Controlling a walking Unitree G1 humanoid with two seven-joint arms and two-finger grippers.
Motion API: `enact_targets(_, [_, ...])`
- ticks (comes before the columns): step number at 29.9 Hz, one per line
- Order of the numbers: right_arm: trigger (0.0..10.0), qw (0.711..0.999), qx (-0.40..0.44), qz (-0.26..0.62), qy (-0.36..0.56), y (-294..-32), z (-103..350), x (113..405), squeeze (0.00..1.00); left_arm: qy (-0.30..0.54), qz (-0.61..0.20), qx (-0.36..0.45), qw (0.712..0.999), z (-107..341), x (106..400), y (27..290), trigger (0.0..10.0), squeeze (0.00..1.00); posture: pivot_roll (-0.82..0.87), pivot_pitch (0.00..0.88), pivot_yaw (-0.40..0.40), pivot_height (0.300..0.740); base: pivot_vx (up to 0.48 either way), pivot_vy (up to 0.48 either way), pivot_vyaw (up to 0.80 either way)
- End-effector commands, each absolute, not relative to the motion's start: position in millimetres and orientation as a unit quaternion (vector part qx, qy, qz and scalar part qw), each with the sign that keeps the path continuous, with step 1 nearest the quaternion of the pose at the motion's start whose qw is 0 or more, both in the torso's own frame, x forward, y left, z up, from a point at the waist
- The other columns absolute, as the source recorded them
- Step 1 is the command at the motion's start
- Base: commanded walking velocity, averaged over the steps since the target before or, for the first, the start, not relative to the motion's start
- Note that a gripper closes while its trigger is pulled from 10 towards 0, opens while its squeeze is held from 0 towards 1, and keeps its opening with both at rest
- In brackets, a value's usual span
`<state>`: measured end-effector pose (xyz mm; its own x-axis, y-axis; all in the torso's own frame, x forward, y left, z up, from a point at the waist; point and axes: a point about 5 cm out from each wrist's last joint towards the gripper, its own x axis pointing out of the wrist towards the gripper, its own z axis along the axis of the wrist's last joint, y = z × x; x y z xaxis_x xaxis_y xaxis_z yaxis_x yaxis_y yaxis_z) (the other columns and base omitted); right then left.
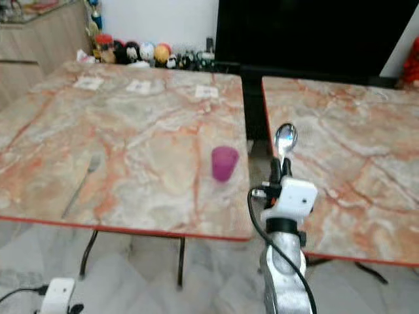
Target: Setting the table
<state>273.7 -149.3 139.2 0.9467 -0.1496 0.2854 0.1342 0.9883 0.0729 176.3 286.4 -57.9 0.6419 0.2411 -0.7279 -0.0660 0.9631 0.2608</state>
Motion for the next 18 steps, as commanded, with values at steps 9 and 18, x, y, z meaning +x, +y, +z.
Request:
enact_targets(9, [10.0,0.984,0.018,-0.099,-0.144,-162.1,139.6,274.2,0.00,0.421,0.077,0.101,0.898,-61.3,175.4,280.0,10.0,0.00,0.06,0.012,-0.018,0.740,0.000,-0.480,0.00])
enact_targets(18, [10.0,0.984,0.014,-0.109,-0.140,-167.6,137.7,274.6,0.00,0.422,0.076,0.101,0.898,-61.6,174.9,279.8,10.0,0.00,0.06,0.009,-0.017,0.740,0.000,-0.480,0.00])
